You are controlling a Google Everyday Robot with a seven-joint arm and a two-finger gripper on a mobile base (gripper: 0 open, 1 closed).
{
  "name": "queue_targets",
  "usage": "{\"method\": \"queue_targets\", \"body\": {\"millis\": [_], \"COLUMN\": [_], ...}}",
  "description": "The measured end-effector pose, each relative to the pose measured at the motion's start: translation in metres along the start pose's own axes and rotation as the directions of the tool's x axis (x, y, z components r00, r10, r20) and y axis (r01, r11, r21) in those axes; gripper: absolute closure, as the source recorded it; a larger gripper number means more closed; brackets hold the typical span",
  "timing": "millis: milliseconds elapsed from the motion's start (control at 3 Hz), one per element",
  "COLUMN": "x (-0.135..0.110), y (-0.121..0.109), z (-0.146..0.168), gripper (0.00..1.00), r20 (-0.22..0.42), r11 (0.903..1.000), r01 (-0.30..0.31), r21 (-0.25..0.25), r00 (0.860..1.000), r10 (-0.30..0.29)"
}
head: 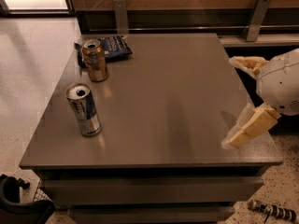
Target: Knock redbull can over
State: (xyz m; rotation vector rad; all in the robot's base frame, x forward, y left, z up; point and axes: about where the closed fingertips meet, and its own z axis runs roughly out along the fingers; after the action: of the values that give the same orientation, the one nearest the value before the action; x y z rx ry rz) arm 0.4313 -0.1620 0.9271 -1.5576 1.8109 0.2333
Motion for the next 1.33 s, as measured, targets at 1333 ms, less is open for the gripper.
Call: {"method": "queue_targets", "body": {"millis": [1333], "x": [-0.125], "y": [0.046], "z": [0.061], "gripper": [0.0], "r20": [0.524], "r11": [0.9668], "r01": [0.015], "r21": [-0.255], "r00": [0.842], "r10": [0.125]}}
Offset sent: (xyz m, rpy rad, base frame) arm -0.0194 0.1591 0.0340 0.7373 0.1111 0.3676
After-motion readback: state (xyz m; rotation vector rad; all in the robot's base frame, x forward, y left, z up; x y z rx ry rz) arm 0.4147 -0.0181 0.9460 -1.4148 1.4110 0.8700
